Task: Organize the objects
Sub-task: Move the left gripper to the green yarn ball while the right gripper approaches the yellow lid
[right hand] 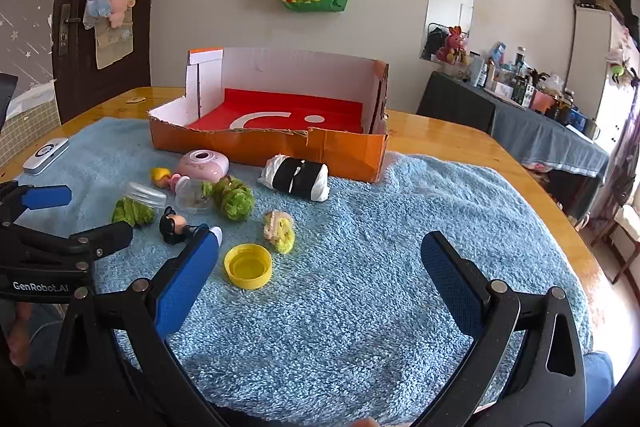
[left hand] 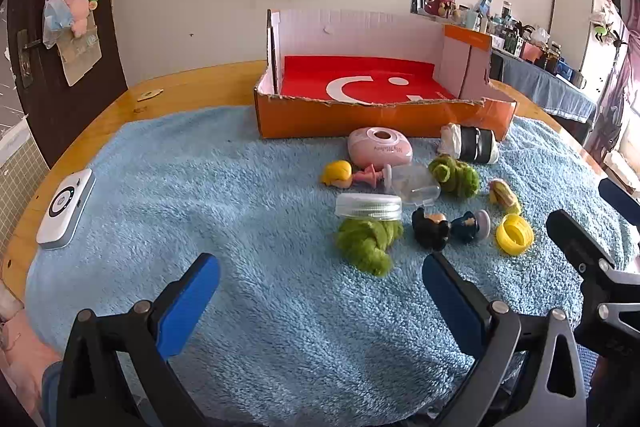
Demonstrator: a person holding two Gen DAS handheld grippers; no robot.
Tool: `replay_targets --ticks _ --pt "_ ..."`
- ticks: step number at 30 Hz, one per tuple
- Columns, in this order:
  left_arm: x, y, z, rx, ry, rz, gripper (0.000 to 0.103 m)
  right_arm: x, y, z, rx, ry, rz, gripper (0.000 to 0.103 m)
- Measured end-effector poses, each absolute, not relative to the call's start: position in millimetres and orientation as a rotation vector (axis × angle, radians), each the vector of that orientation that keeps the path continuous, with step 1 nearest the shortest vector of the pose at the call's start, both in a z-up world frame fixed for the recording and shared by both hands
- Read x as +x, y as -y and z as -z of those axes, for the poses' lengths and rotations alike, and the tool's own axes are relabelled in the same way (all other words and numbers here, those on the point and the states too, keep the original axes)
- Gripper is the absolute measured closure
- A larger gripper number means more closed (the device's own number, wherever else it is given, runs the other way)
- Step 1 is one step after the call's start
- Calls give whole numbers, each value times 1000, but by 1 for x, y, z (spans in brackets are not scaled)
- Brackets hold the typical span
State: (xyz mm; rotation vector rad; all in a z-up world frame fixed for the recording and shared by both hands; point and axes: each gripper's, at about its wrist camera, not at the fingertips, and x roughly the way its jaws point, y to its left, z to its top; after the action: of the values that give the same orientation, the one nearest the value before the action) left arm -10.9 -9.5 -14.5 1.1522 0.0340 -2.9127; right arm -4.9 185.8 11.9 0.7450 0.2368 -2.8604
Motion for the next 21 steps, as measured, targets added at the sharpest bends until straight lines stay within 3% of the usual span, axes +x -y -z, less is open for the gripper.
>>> replay_targets --ticks 9,16,21 --pt "-10 8 11 1145 -32 2948 1 -6 -185 -8 773 -223 2825 1" --pt "-13 5 14 1161 -26 2961 9 -13 -184 -2 827 -204 2792 28" --pt "-16 3 17 1191 -27 2972 17 -17 -180 3 861 -199 2746 39"
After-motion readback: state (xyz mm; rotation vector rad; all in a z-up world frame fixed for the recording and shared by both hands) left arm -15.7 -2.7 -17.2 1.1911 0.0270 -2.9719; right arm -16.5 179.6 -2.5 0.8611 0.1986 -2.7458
